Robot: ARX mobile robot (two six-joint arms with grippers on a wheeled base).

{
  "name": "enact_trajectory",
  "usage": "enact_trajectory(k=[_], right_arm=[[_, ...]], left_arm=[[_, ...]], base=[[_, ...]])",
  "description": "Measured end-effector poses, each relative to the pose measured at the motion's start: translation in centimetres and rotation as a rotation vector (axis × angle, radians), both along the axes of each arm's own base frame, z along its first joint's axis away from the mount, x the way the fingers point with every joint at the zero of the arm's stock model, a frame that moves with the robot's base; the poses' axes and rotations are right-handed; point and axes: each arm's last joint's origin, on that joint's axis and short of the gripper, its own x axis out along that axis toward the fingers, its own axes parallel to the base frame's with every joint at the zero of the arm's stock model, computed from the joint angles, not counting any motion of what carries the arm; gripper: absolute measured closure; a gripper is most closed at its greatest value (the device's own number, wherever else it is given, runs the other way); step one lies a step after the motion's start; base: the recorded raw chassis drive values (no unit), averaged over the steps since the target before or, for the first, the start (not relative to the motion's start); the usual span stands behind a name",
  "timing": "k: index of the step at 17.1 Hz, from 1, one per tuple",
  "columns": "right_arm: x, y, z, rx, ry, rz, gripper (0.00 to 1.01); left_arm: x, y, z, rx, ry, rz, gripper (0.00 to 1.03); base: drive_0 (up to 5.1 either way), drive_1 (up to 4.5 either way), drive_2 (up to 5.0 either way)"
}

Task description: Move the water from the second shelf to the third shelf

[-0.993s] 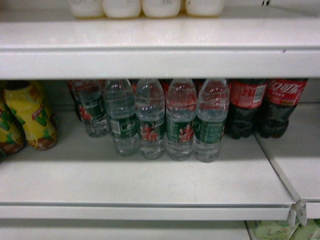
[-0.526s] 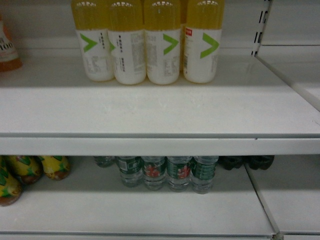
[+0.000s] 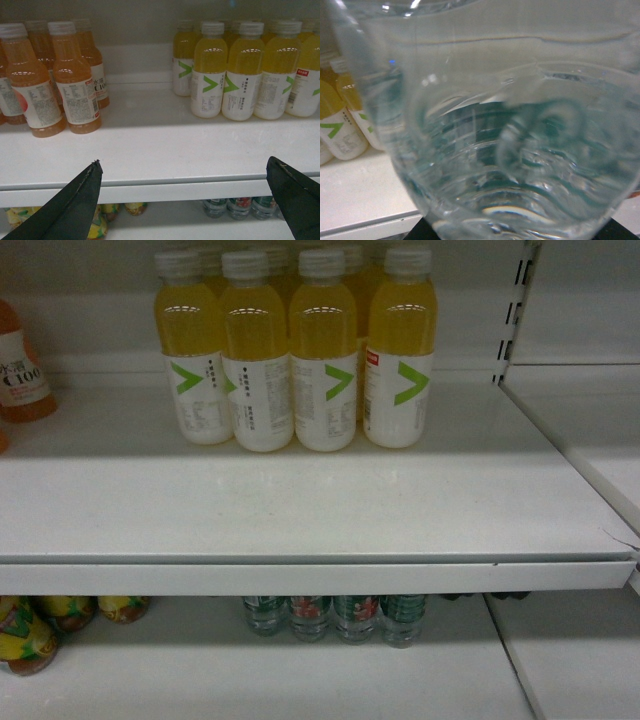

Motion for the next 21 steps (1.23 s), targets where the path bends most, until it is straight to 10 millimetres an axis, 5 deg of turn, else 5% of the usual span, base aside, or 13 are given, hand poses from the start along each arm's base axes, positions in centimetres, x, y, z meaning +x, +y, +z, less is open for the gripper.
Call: enact_trajectory(k=[21], right_arm=[[-0.03,0.00,-0.03,-0.001,0.003,0.002,0.62]], left_arm=[[0.00,0.01,-0.01,0.000,0.001,0.003,0.05]], base=[[-4.7,1.33,3.5]])
